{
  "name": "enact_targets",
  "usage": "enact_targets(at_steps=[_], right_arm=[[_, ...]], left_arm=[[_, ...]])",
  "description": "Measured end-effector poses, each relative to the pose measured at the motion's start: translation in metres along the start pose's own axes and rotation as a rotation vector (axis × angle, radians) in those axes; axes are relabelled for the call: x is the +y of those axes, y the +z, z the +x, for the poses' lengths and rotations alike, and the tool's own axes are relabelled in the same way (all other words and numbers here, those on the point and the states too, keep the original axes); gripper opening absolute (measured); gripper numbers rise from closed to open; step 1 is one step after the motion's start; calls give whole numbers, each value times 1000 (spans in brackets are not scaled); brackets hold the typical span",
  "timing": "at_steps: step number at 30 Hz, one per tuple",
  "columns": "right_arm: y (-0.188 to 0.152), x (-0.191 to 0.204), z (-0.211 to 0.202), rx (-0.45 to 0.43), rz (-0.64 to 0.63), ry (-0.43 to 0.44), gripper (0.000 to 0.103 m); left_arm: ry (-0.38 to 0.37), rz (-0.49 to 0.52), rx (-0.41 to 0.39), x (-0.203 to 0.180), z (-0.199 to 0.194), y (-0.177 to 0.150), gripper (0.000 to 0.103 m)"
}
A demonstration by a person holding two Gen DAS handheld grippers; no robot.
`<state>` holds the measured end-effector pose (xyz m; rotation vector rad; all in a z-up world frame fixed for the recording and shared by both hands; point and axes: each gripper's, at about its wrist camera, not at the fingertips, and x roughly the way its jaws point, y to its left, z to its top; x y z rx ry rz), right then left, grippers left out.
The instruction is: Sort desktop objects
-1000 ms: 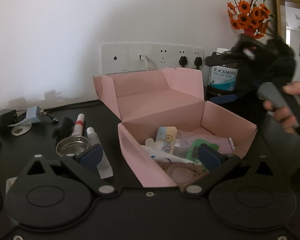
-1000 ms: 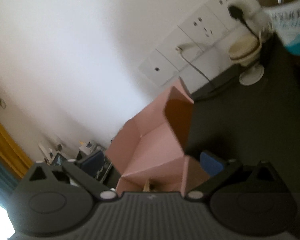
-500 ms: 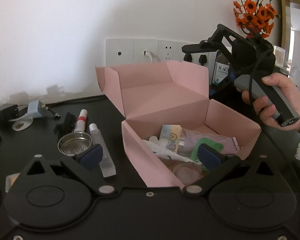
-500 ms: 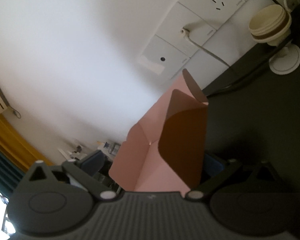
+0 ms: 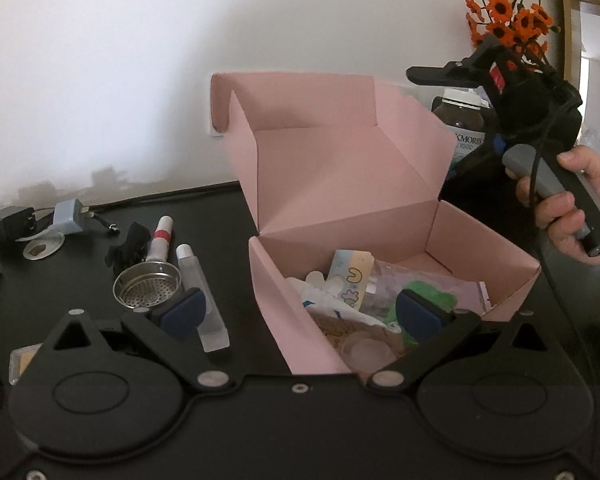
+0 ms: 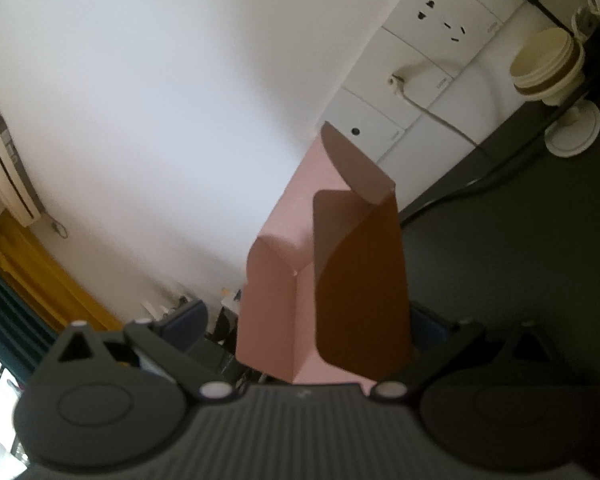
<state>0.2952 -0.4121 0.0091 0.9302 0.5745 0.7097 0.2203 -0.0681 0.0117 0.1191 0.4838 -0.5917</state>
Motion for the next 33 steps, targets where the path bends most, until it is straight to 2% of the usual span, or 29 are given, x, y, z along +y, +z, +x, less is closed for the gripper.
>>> enact_targets(at_steps=[5,13,19,23,33], right_arm=[[5,10,1,27,-40,0,102],[11,25,11,56,-78,-9,102],[6,22,14,74,-75,-43,102],[5,16,15,83,-60,-54,102],[29,-2,29,97,-28,-112,102]], left_arm=[[2,14,-9,-2,-1,0,103],[-9,-17,13,4,3,0,103],[4,36,14,-4,2,0,103],[-3,30,19,-3,2,0,103],[-10,20,23,-3,1,1,103]])
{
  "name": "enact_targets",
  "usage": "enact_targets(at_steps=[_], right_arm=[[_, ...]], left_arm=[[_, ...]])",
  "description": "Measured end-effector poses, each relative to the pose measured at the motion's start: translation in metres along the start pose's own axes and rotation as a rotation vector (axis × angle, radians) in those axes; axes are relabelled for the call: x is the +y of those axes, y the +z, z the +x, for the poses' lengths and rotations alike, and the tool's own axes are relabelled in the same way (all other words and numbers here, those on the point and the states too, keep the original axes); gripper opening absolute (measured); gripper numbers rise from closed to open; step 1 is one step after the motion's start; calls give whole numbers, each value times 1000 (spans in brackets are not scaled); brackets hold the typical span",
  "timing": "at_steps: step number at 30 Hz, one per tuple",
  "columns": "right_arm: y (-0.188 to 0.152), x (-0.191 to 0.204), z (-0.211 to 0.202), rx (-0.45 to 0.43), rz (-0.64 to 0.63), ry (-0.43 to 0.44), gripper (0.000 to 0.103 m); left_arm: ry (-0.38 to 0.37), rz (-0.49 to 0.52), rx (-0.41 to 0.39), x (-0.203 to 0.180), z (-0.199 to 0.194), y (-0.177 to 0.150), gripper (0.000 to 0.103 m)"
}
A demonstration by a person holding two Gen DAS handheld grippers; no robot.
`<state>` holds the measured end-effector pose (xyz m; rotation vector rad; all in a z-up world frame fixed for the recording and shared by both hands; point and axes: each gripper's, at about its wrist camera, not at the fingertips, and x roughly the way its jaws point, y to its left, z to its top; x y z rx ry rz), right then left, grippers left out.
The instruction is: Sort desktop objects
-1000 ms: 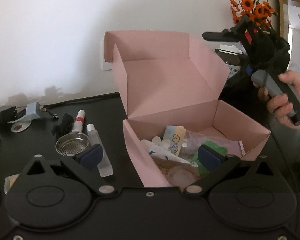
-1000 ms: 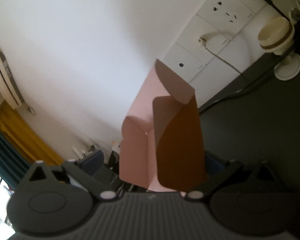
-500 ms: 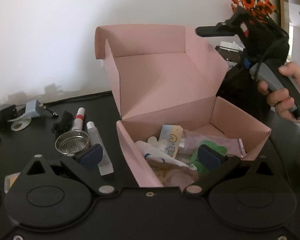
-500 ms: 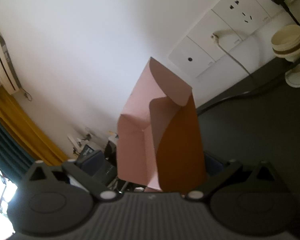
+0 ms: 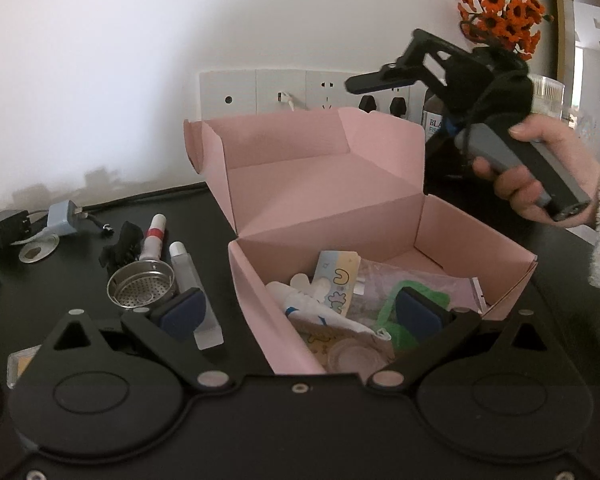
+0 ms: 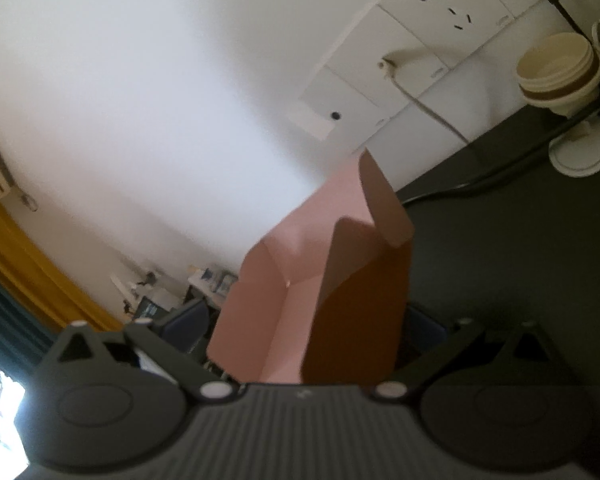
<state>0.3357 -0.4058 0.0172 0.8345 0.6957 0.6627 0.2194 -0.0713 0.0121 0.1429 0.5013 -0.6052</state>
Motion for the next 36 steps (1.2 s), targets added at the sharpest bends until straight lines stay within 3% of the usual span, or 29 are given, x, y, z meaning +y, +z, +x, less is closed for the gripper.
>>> enact_targets(at_steps=[9,21,26,36], right_arm=[[11,8,25,74,7,22,102],[6,72,-15,44,-137,101,102],[-13,88,-34,49,-205,77,102],[-39,94,-57,66,-221,-15,102]], left_arm=[[-8,-10,7,2,1,0,103],[-12,-21,11,4,1,1,103],[-8,-18,8,6,1,1,103],[-15,-43,23,13,5,1,103]])
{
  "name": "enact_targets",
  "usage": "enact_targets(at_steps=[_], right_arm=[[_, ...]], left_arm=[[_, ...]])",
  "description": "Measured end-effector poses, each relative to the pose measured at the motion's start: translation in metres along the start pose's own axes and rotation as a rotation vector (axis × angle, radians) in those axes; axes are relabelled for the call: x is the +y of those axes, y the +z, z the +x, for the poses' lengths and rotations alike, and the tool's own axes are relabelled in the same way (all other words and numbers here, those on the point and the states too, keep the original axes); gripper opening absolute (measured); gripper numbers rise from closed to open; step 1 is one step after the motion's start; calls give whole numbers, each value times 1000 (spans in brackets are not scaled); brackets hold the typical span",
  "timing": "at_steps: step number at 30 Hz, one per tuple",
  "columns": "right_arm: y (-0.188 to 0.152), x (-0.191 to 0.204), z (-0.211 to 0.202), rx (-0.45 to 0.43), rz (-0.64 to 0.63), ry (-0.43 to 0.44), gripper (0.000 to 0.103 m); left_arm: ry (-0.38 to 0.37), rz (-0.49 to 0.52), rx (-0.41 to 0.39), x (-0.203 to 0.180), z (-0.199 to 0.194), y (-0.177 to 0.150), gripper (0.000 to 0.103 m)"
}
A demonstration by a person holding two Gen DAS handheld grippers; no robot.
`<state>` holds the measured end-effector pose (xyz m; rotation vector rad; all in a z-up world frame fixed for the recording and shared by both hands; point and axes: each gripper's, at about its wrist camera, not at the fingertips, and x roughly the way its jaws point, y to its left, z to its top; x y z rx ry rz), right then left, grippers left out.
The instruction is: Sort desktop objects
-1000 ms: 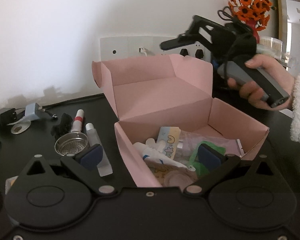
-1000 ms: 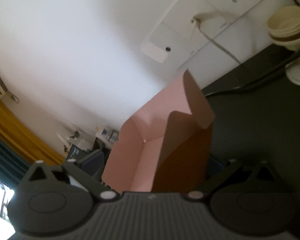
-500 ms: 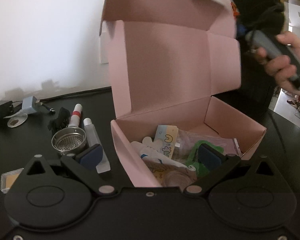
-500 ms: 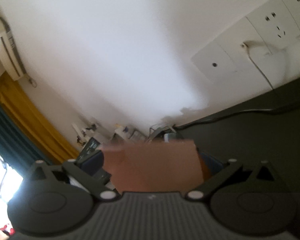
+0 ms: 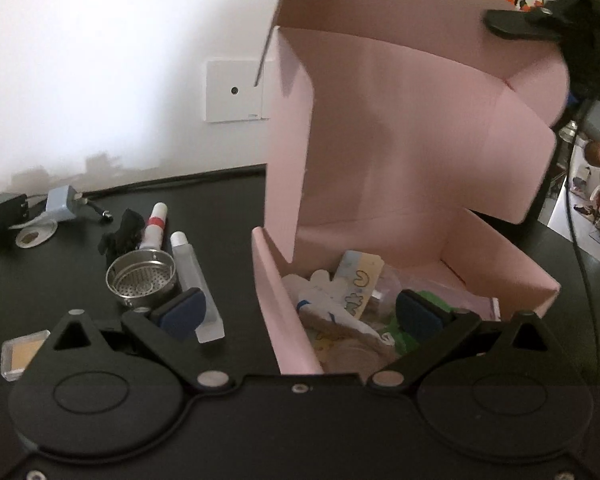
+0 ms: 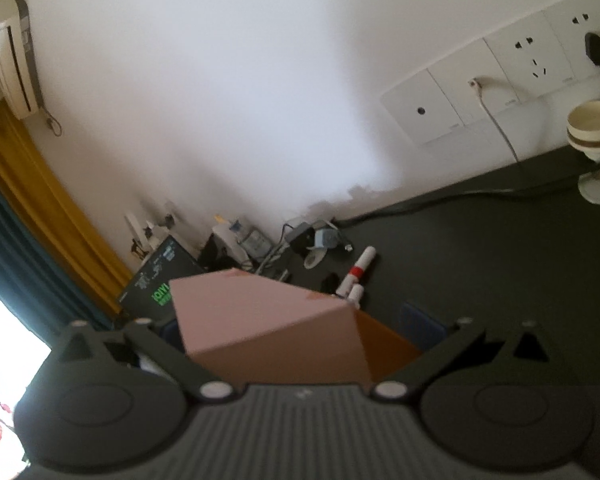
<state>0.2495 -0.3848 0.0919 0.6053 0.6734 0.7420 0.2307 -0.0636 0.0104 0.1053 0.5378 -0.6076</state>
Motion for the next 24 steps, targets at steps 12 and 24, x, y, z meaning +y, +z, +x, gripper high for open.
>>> enact_targets(at_steps=[12,24], right_arm=[[-31,28,-13,-27,-34,-110,102],[-64,50,-27,-79,-79,-205,102]], left_arm=[[4,74,-58,-6,-7,-1,103],[-50,-9,-141,13,-16,6,103]])
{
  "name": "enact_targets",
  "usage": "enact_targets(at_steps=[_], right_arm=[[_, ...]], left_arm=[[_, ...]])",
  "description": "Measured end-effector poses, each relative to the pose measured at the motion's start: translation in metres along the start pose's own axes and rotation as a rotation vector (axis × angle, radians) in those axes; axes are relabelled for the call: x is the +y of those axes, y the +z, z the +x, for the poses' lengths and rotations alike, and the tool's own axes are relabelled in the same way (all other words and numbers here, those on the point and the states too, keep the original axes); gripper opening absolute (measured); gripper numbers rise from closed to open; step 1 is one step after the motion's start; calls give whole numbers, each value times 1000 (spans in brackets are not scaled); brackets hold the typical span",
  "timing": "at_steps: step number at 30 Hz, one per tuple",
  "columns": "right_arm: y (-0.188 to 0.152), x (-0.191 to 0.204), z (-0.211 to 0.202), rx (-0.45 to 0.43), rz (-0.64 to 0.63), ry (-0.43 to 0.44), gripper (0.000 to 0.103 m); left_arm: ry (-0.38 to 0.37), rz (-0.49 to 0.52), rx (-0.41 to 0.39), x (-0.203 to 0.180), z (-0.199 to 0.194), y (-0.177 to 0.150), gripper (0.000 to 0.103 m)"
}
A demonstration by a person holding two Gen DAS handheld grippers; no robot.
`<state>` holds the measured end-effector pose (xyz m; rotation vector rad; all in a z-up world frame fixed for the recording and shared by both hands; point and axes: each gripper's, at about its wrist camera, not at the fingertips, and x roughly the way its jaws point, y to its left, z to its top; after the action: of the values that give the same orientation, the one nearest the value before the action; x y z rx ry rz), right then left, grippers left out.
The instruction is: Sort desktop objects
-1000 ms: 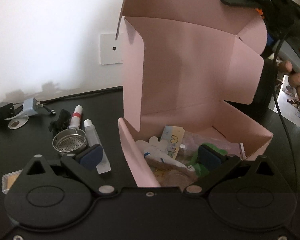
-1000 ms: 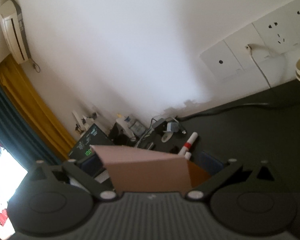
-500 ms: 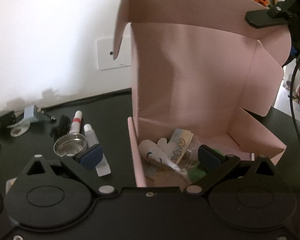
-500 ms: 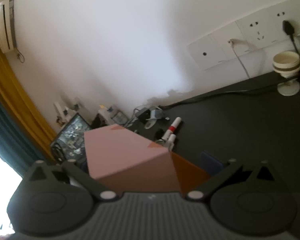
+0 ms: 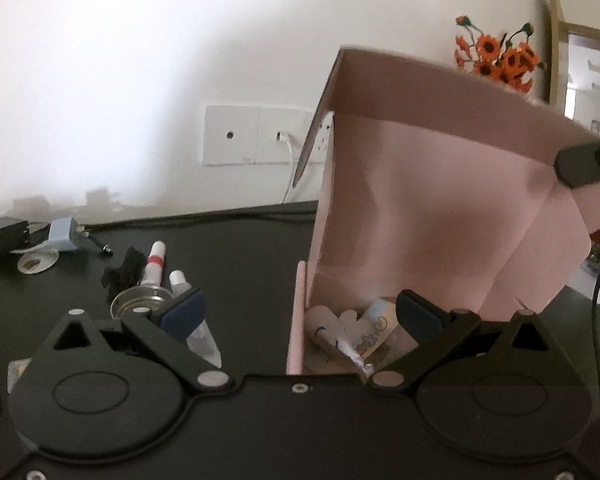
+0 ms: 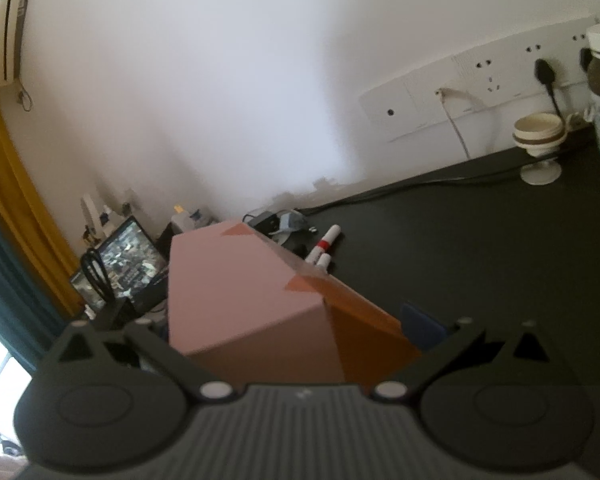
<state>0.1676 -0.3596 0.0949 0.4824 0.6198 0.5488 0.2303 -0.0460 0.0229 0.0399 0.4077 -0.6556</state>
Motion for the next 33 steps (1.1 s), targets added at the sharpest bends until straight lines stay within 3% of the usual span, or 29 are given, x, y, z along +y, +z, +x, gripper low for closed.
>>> enact_targets(at_steps=[9,13,17,24,33], right_arm=[[-22,13,-25,-57,-6,-44,102],[-40,13,-38,-100,56,-35,102],[-71,7,-46,-148,174,-10,102],[-126,-20,-24,-167,499,167,102],[-109,-34,-7,-199,492,107,102]], left_arm=[[-30,55,38,-16,2,-4,103],[-45,50,75,-17,6,-7,103],[-71,45,114,-18,11,-10,103],[-111,46,154,-23,13,-17,103],[-73,-7,151,-15,10,-18,103]])
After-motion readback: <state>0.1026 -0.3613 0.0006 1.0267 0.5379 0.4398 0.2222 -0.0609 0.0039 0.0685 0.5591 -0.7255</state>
